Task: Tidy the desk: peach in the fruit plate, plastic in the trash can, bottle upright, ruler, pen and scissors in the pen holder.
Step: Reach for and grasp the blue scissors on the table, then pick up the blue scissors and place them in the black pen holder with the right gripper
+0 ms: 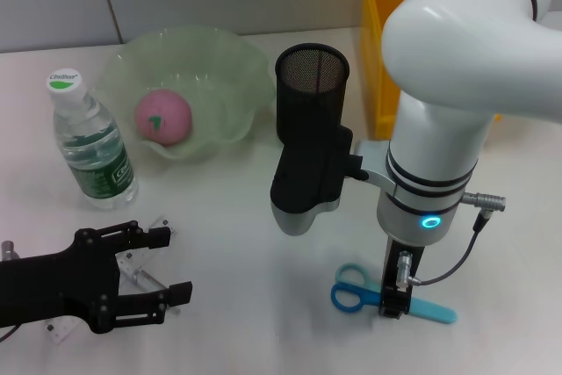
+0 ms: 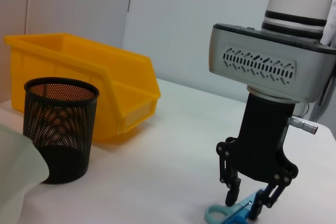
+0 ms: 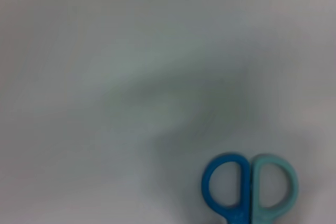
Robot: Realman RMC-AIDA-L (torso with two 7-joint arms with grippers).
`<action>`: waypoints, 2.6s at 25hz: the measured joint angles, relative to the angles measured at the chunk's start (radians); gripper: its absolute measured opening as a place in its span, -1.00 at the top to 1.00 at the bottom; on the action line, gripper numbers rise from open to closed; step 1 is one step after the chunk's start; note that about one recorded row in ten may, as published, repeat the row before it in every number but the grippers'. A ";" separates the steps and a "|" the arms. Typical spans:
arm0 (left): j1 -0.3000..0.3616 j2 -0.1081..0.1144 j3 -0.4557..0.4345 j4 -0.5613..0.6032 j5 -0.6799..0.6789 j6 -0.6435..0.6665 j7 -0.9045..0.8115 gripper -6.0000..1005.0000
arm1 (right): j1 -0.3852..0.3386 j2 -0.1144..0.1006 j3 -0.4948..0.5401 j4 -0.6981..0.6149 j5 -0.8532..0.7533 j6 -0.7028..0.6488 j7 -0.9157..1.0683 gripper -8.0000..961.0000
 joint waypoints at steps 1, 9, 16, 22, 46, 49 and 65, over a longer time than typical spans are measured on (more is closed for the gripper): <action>0.000 0.000 0.000 0.000 0.000 0.000 0.000 -0.62 | 0.000 0.000 0.000 0.000 0.001 0.000 0.000 0.32; 0.000 0.000 0.000 -0.001 0.000 0.000 0.004 -0.62 | -0.001 0.002 0.001 0.001 0.005 0.000 0.000 0.34; 0.000 0.000 0.000 -0.003 0.000 0.002 0.006 -0.62 | -0.005 0.002 0.000 0.001 0.001 0.000 0.000 0.37; 0.000 0.000 0.000 -0.003 0.000 0.002 0.006 -0.62 | -0.006 0.001 0.010 -0.010 0.001 0.000 0.000 0.48; -0.012 -0.005 -0.009 -0.030 -0.036 0.005 0.007 -0.62 | -0.149 -0.007 0.614 0.044 0.255 0.126 -0.523 0.50; -0.013 -0.004 -0.013 -0.032 -0.038 0.002 0.008 -0.62 | -0.176 -0.007 0.682 0.084 0.329 0.149 -0.636 0.50; -0.012 -0.004 -0.042 -0.045 -0.038 -0.025 -0.002 -0.62 | -0.324 -0.008 0.932 0.346 0.921 0.237 -1.239 0.50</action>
